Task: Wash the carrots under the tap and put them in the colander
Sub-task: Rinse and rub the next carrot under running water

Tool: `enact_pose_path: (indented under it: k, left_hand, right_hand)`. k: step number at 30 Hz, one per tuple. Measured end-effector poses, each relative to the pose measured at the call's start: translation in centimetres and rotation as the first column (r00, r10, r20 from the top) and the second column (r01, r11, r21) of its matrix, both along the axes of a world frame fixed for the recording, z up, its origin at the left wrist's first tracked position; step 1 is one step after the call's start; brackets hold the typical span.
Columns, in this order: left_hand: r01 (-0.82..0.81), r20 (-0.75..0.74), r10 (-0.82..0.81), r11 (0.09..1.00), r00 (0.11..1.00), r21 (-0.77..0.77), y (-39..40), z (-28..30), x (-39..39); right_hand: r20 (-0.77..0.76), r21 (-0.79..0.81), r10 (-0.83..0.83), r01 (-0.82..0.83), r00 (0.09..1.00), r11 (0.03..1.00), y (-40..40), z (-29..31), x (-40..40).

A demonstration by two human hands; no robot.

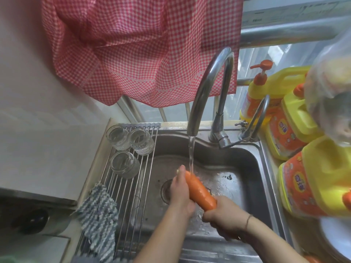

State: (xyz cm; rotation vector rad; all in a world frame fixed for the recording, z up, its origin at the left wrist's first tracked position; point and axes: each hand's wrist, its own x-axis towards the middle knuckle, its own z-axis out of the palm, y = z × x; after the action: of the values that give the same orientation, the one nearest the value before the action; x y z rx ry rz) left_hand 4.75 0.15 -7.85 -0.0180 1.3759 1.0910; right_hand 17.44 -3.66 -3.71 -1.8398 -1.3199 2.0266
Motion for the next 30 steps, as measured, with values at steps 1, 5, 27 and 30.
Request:
enact_pose_path:
  k: [1,5,27,30]
  left_hand:
    - [0.002,-0.089,-0.003,1.0,0.996,-0.01,-0.6,-0.7,0.7]
    - [0.064,-0.212,-0.057,0.998,0.976,0.026,-2.7,-1.6,2.5]
    - [0.038,0.438,-0.023,0.999,0.898,-0.025,3.5,-0.5,-2.7]
    - [0.021,0.499,-0.011,1.0,0.866,-0.014,3.5,0.2,-2.1]
  right_hand:
    - [0.092,0.074,0.034,-0.041,0.995,0.996,0.2,0.0,-0.3]
    - [0.51,0.288,0.184,-0.369,0.84,0.884,-0.2,0.1,-1.5]
    - [-0.077,0.18,-0.552,0.556,0.83,0.811,-3.4,2.4,-5.9]
    - [0.045,0.572,-0.586,0.46,0.809,0.68,-4.0,2.4,-5.6]
